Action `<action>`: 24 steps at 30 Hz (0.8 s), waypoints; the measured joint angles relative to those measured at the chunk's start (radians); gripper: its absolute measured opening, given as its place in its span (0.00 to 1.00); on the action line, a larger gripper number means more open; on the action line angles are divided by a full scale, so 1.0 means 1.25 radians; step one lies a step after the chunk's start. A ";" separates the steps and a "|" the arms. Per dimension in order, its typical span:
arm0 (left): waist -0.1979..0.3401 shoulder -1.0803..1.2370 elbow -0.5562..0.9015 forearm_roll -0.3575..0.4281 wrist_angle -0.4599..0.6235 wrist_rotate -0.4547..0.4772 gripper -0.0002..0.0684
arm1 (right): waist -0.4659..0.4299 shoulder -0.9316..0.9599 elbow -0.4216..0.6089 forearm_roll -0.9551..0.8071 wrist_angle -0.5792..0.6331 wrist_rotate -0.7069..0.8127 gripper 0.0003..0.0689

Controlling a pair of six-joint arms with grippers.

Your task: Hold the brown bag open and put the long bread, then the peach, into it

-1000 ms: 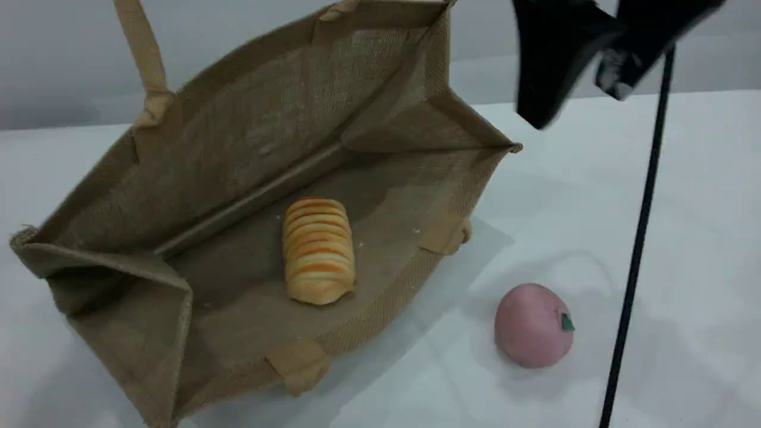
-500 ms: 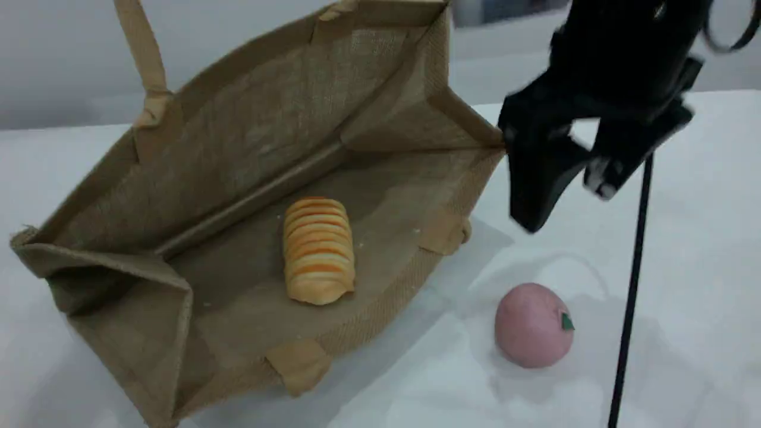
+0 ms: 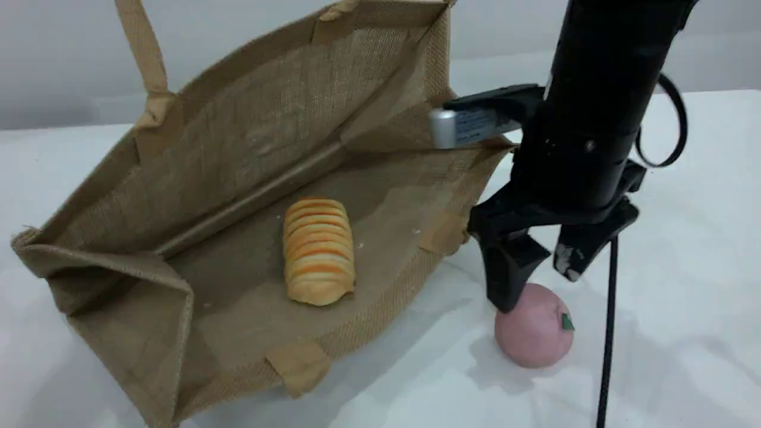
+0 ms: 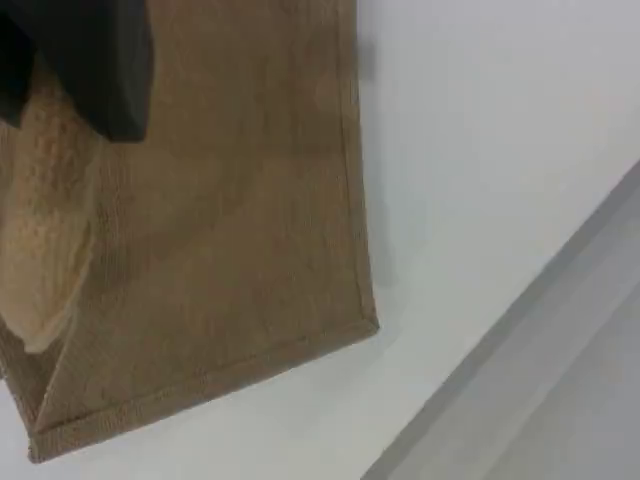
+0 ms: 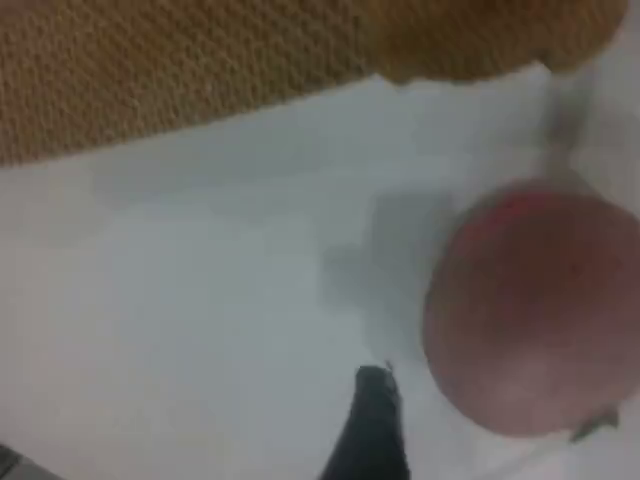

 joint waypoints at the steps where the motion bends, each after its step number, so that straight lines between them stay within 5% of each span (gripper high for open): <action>1: 0.000 0.000 0.000 0.000 0.000 0.000 0.14 | 0.000 0.002 0.000 0.001 -0.007 0.000 0.81; 18: 0.000 0.000 0.000 0.000 0.000 0.001 0.14 | 0.000 0.086 -0.001 -0.033 -0.077 -0.017 0.80; 21: 0.000 0.000 0.000 0.000 0.000 0.001 0.14 | 0.000 0.092 -0.001 -0.046 -0.073 -0.015 0.72; 24: 0.000 0.000 0.000 0.000 0.000 0.001 0.14 | 0.000 0.092 -0.001 -0.049 -0.058 -0.014 0.53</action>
